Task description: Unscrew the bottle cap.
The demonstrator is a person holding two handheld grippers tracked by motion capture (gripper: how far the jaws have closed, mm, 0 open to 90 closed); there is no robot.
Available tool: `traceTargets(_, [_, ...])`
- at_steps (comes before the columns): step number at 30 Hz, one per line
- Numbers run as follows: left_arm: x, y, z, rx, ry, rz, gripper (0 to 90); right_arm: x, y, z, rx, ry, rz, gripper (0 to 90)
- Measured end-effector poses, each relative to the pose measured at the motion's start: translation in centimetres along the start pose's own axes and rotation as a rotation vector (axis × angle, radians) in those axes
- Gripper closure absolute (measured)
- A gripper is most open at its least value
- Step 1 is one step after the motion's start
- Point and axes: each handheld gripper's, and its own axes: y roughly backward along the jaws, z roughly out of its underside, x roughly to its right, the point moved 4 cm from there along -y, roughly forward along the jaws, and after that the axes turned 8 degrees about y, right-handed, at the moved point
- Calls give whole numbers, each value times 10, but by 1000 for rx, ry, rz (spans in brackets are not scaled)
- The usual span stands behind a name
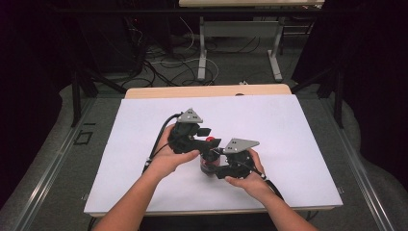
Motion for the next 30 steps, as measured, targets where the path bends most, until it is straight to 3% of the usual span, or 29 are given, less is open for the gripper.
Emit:
traceTargets(3, [-5,4,2,1,-35,50,479,0,-1,-1,17,6,4,331])
traceTargets(7, [-11,6,6,-34,-73,109,524,-2,-1,-1,21,9,-12,332])
traceTargets(10, [-12,4,8,-43,-80,118,551,-4,0,-1,6,10,-27,332])
traceTargets(20, [-9,-7,8,-54,-100,138,574,-6,-2,-2,28,30,-24,332])
traceTargets(24, [-7,-9,7,-58,-112,135,601,-7,-1,-2,29,31,-30,332])
traceTargets(26, [-7,-10,7,-57,-99,125,602,-6,-1,-2,23,30,-28,332])
traceTargets(30, [-3,-12,7,-45,-43,46,606,-6,-2,-1,14,14,-13,333])
